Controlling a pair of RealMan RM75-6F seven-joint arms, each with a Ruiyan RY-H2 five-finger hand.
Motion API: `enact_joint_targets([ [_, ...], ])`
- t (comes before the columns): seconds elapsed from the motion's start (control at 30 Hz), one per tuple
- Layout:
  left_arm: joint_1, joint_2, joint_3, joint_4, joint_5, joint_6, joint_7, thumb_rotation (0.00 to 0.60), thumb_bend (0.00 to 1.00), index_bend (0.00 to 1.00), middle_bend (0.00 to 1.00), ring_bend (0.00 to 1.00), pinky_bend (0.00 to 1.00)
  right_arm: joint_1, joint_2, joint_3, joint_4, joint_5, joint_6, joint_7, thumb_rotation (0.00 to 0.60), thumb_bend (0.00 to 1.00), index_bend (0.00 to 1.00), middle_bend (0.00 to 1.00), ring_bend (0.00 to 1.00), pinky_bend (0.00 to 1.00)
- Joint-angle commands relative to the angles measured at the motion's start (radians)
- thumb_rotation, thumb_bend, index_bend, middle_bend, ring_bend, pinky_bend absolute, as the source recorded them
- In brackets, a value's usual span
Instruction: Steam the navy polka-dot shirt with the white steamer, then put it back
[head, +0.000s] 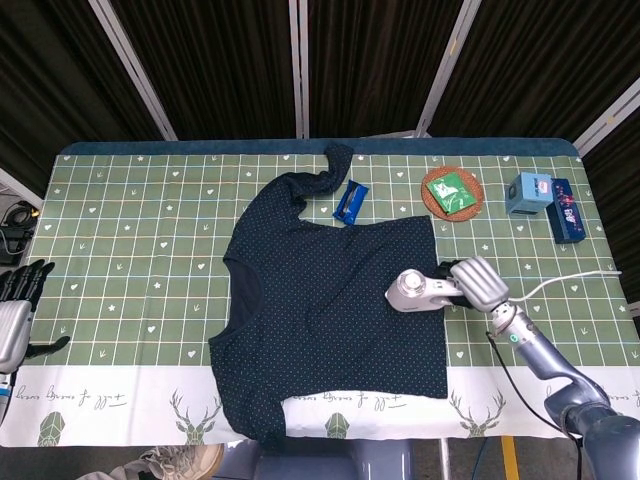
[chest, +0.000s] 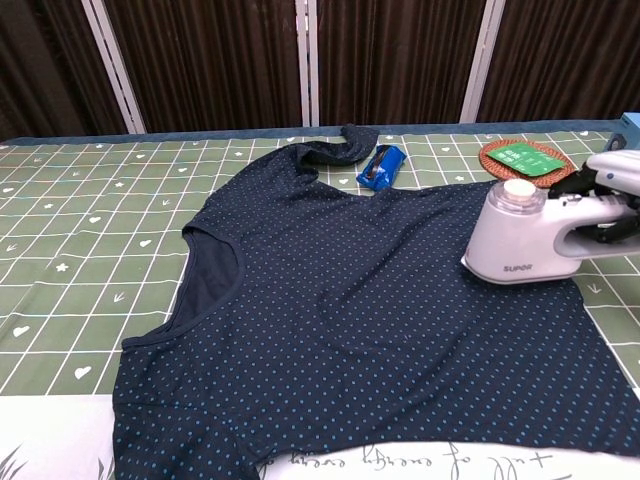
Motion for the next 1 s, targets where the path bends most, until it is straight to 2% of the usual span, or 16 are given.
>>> enact_joint_targets([
  [0.03, 0.001, 0.002, 0.000, -0.001, 0.001, 0.002, -0.002, 0.600, 0.00, 0.00, 0.00, 0.00, 0.00, 0.007, 0.021, 0.036, -0.024, 0.027, 0.017, 0.019, 0.600, 0.90, 0.71, 0.61, 0.63, 0.83],
  [0.17, 0.002, 0.005, 0.000, -0.004, 0.005, 0.003, -0.006, 0.600, 0.00, 0.00, 0.00, 0.00, 0.00, 0.014, 0.054, 0.090, -0.043, 0.078, 0.005, 0.016, 0.600, 0.90, 0.71, 0.62, 0.63, 0.83],
  [0.33, 0.004, 0.008, 0.002, -0.009, 0.011, 0.007, -0.009, 0.600, 0.00, 0.00, 0.00, 0.00, 0.00, 0.008, 0.052, 0.142, -0.015, 0.154, -0.067, -0.051, 0.600, 0.90, 0.71, 0.62, 0.63, 0.83],
  [0.67, 0.008, 0.013, 0.003, -0.016, 0.018, 0.014, -0.015, 0.600, 0.00, 0.00, 0.00, 0.00, 0.00, -0.010, 0.003, 0.179, 0.113, 0.243, -0.238, -0.186, 0.600, 0.87, 0.69, 0.61, 0.62, 0.80],
  [0.73, 0.007, 0.013, 0.003, -0.016, 0.019, 0.013, -0.015, 0.600, 0.00, 0.00, 0.00, 0.00, 0.00, -0.010, -0.004, 0.184, 0.124, 0.253, -0.262, -0.204, 0.600, 0.81, 0.67, 0.60, 0.61, 0.78],
  [0.87, 0.008, 0.015, 0.003, -0.017, 0.019, 0.013, -0.018, 0.600, 0.00, 0.00, 0.00, 0.00, 0.00, -0.008, -0.007, 0.193, 0.127, 0.274, -0.332, -0.233, 0.600, 0.57, 0.59, 0.54, 0.55, 0.70],
  [0.93, 0.008, 0.015, 0.003, -0.017, 0.019, 0.013, -0.019, 0.600, 0.00, 0.00, 0.00, 0.00, 0.00, -0.008, -0.006, 0.196, 0.121, 0.278, -0.343, -0.243, 0.600, 0.43, 0.48, 0.46, 0.48, 0.62],
  [1.0, 0.009, 0.017, 0.003, -0.017, 0.020, 0.014, -0.021, 0.600, 0.00, 0.00, 0.00, 0.00, 0.00, -0.008, 0.000, 0.196, 0.111, 0.279, -0.357, -0.253, 0.600, 0.26, 0.29, 0.30, 0.33, 0.46],
])
